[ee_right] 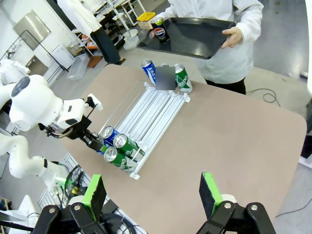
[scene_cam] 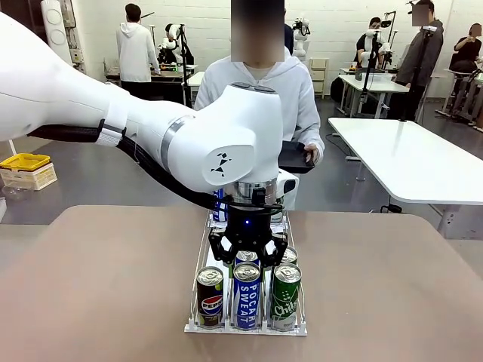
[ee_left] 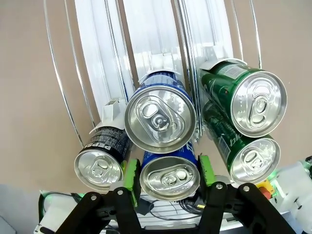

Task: Retrieve and hand over the desired beverage to the person.
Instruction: Pick up another can of the same type that the person held from the Automatic Can Dispenser.

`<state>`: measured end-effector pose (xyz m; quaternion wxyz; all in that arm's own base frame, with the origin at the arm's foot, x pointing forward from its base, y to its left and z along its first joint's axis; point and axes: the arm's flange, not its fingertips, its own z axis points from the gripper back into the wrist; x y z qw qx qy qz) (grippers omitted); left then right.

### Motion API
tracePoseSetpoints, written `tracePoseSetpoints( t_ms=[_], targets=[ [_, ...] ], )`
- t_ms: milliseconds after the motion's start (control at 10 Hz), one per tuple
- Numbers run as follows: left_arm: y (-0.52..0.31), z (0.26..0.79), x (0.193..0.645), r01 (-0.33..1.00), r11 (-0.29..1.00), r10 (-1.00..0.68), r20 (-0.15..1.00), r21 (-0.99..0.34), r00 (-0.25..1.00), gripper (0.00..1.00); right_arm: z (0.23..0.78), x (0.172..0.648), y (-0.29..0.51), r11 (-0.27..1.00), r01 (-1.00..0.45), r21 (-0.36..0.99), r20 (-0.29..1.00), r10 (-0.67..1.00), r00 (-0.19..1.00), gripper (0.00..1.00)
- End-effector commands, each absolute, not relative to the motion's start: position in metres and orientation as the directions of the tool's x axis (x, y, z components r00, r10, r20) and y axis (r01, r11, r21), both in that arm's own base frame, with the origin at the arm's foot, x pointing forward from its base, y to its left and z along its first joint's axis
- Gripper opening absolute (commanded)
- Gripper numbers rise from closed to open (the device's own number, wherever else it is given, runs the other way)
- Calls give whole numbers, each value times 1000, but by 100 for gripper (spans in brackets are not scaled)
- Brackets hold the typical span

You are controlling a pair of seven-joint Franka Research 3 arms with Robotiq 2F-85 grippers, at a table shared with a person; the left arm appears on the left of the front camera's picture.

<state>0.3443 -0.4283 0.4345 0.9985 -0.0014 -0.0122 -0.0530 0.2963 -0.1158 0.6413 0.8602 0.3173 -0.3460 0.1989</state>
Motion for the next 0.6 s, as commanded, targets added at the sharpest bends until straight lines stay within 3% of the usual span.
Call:
tracePoseSetpoints(
  t_ms=[0, 100, 500],
  targets=[
    [-428, 445, 342, 123, 992, -123, 30, 4, 992, 1, 641, 299, -115, 693, -586, 420, 740, 112, 663, 100],
    [-429, 468, 335, 136, 990, -136, -3, 45, 991, 1, 641, 299, -115, 693, -586, 420, 740, 112, 663, 100],
    [-432, 592, 303, 200, 976, -204, 45, 82, 978, 1, 641, 299, -115, 693, -586, 420, 740, 112, 663, 100]
  ],
)
